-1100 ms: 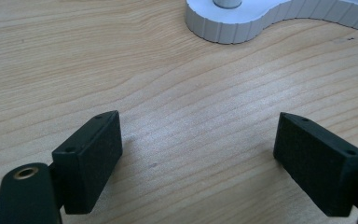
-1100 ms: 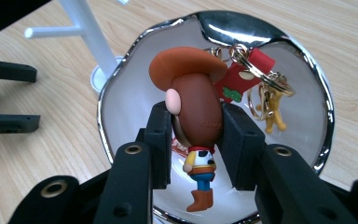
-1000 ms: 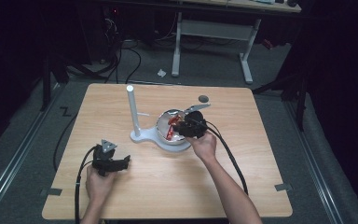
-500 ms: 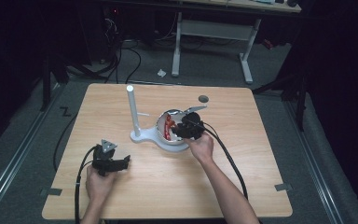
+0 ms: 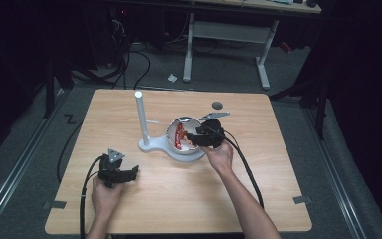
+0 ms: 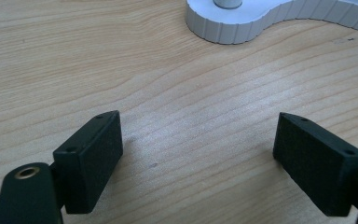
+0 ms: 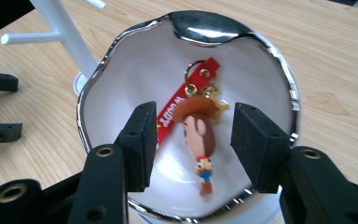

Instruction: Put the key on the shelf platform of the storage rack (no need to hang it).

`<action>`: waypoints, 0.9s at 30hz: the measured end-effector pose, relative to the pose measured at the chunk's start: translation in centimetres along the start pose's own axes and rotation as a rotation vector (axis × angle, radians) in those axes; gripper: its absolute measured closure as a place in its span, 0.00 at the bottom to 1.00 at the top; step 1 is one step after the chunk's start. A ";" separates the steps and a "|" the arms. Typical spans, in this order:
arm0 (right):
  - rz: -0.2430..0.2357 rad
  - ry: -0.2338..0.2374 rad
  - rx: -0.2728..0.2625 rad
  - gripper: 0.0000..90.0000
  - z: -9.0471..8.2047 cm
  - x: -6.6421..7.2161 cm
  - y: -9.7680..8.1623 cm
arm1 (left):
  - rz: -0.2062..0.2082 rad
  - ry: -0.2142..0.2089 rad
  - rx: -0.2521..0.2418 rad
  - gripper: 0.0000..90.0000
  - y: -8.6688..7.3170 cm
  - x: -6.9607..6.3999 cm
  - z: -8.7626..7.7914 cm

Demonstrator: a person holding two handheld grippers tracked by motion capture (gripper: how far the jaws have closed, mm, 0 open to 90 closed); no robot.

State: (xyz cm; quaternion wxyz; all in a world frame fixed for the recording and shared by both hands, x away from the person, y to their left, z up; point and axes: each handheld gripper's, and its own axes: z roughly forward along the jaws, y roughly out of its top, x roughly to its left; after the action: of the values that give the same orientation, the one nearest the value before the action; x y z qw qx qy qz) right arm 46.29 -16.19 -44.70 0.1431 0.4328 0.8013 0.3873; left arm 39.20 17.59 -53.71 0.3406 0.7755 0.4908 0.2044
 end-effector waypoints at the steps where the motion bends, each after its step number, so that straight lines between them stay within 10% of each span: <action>1: -0.004 -0.005 -0.006 0.57 -0.3 -0.1 0.1 | 0.000 0.000 0.000 0.18 0.0 0.0 0.0; 27: 0.051 -0.034 -0.075 0.53 -5.4 -2.4 -0.8 | -0.002 0.000 -0.002 0.18 0.0 0.0 0.0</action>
State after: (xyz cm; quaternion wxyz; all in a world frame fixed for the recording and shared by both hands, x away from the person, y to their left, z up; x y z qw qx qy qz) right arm 44.15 -21.02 -42.05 0.1628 0.4539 0.7725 0.4131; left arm 39.20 17.58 -53.72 0.3414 0.7748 0.4912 0.2043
